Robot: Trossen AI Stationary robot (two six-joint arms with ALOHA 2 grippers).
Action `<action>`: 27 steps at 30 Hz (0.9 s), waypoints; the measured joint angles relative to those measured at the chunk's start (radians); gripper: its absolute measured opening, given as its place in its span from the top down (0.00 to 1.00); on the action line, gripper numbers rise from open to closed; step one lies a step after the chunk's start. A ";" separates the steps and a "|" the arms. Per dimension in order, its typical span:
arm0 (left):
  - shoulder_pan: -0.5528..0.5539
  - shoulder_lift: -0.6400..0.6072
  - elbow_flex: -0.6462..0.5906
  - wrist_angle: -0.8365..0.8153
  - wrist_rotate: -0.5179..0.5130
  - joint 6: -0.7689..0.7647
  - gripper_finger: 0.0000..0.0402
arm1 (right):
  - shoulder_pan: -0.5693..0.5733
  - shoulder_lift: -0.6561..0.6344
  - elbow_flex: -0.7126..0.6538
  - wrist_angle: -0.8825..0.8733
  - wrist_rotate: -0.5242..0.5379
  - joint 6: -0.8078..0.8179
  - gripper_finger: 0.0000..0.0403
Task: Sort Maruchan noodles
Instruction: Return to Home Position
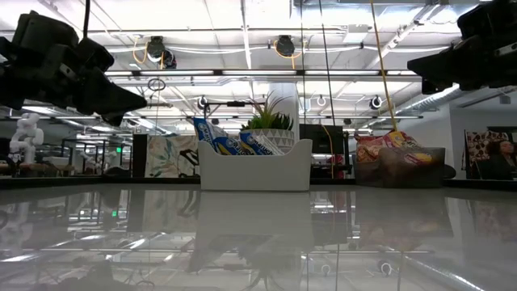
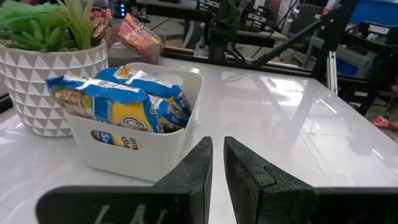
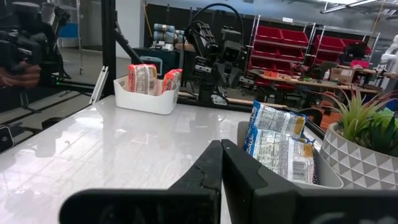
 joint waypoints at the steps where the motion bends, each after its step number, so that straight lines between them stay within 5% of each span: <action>1: 0.003 0.000 0.000 0.000 0.000 -0.001 0.89 | 0.000 0.000 0.000 0.000 0.000 0.000 1.00; 27: 0.033 -0.061 0.000 -0.002 0.040 -0.068 0.89 | 0.000 0.000 0.000 0.000 0.000 -0.001 1.00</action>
